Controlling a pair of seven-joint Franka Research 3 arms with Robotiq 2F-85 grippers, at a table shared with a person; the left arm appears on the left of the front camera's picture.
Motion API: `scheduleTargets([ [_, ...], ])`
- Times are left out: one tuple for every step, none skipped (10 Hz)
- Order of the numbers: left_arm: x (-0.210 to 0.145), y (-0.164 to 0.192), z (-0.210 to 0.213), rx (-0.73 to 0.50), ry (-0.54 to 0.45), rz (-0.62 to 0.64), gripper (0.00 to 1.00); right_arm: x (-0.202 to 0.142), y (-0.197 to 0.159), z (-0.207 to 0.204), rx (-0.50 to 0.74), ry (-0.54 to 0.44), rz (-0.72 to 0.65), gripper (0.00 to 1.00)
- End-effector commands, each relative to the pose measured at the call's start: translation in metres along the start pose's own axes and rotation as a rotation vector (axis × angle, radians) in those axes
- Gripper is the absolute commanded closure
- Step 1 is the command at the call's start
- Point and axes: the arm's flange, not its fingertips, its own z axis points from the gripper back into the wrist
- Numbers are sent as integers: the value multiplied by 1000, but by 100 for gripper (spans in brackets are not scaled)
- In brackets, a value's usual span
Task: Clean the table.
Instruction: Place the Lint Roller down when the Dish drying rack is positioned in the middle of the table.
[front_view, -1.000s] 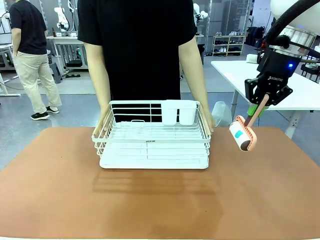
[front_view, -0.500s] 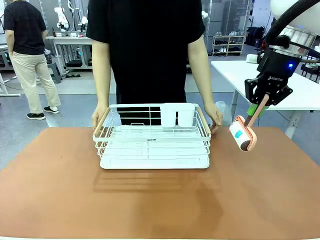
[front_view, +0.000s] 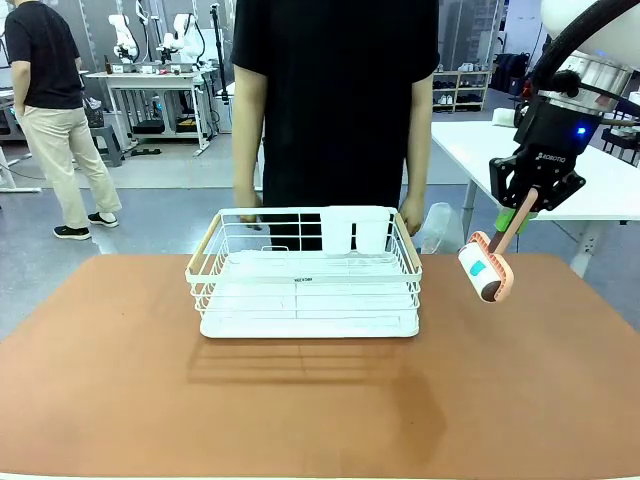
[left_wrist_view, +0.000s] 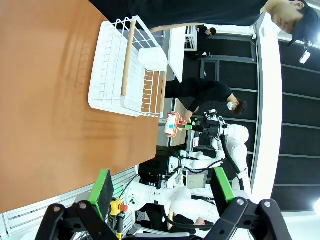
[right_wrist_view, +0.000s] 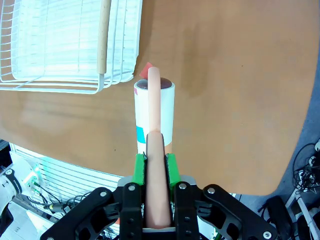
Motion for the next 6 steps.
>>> scheduleTargets([
  [-2, -2, 3, -6, -1, -8, 0, -3, 3, 2, 0, -8, -16, 79],
  [-2, -2, 3, -6, -1, -8, 0, -3, 3, 2, 0, -8, -16, 79],
  [-2, -2, 3, -6, -1, -8, 0, -3, 3, 2, 0, -8, -16, 79],
  [-2, -2, 3, -6, -1, -8, 0, -3, 3, 2, 0, -8, -16, 79],
  [-2, -2, 3, -6, -1, -8, 0, -3, 3, 2, 0, -8, -16, 79],
  [-2, -2, 3, -6, -1, -8, 0, 0, 0, 0, 0, 0, 0, 79],
])
